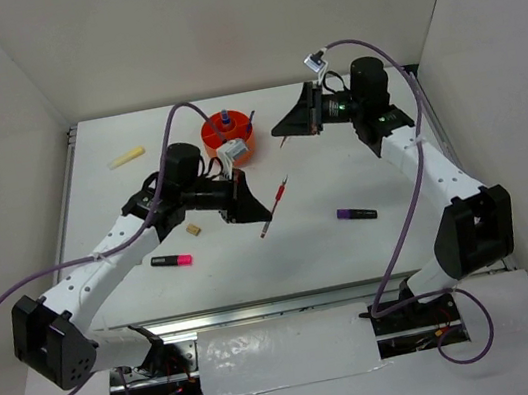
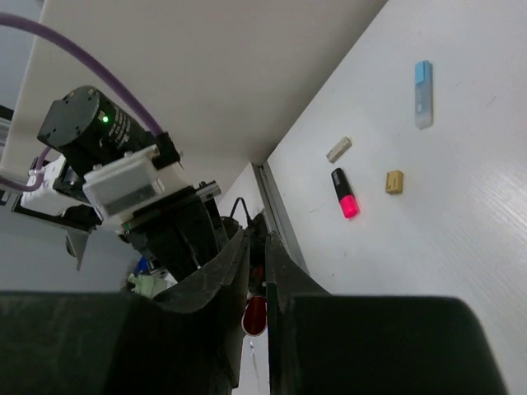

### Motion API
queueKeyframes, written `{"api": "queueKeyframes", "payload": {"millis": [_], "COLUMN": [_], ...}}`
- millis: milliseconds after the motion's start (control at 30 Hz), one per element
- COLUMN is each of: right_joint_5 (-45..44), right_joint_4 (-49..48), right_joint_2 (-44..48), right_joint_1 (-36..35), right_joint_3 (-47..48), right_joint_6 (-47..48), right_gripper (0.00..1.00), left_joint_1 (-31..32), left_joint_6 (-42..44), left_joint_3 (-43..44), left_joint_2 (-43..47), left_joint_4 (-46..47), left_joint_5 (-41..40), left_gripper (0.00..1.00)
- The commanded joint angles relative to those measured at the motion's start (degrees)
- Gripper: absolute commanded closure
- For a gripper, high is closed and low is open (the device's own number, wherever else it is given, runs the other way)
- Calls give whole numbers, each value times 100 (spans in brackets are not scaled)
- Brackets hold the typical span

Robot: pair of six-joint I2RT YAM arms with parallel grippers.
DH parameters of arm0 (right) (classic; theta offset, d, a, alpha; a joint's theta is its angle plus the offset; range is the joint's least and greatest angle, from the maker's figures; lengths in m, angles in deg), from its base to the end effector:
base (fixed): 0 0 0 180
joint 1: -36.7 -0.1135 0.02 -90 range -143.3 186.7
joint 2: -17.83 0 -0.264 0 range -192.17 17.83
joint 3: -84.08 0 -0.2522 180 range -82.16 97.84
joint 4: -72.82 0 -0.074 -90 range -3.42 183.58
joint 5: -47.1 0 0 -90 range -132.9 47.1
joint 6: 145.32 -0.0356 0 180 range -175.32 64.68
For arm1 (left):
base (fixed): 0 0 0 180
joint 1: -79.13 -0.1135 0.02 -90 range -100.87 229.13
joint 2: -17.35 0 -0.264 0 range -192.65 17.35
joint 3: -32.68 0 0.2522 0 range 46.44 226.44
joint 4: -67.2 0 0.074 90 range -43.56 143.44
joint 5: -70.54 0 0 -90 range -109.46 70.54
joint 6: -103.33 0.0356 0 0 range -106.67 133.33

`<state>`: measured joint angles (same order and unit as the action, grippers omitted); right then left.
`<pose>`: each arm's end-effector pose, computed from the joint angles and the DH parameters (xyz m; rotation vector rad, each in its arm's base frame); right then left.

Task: Sort the stationery into containers
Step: Close the pen cap on the pen.

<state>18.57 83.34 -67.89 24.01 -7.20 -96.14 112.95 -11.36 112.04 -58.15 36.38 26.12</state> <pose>0.3271 0.1057 0.3781 -0.4433 1.8513 1.5624 0.2298 -0.1846 0.3412 0.7165 2.0793 -1.4190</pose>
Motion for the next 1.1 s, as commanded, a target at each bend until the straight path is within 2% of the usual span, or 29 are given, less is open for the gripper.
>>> {"api": "queueKeyframes", "payload": {"millis": [0, 67, 167, 367, 867, 1067], "right_joint_5": [145, 286, 365, 471, 498, 524], "right_joint_4": [-712, -1028, -845, -1152, -354, -317], "right_joint_2": [134, 108, 90, 90, -16, -25], "right_joint_1": [-76, -137, -199, -269, -375, -410], "right_joint_3": [-271, -376, -342, -421, -289, -298], "right_joint_6": [-347, -575, -445, -691, -94, -58], "right_gripper": [100, 100, 100, 100, 100, 100], "left_joint_1": [-183, -192, -227, -262, -368, -377], "left_joint_6": [-712, -695, -616, -642, -625, -581], "left_joint_3": [-65, 66, 207, 216, 357, 409], "left_joint_2": [-34, -96, -166, -219, -254, -280], "left_joint_4": [712, 660, 590, 651, 722, 722], "left_joint_5": [364, 294, 241, 214, 276, 267], "left_gripper": [100, 100, 100, 100, 100, 100]}}
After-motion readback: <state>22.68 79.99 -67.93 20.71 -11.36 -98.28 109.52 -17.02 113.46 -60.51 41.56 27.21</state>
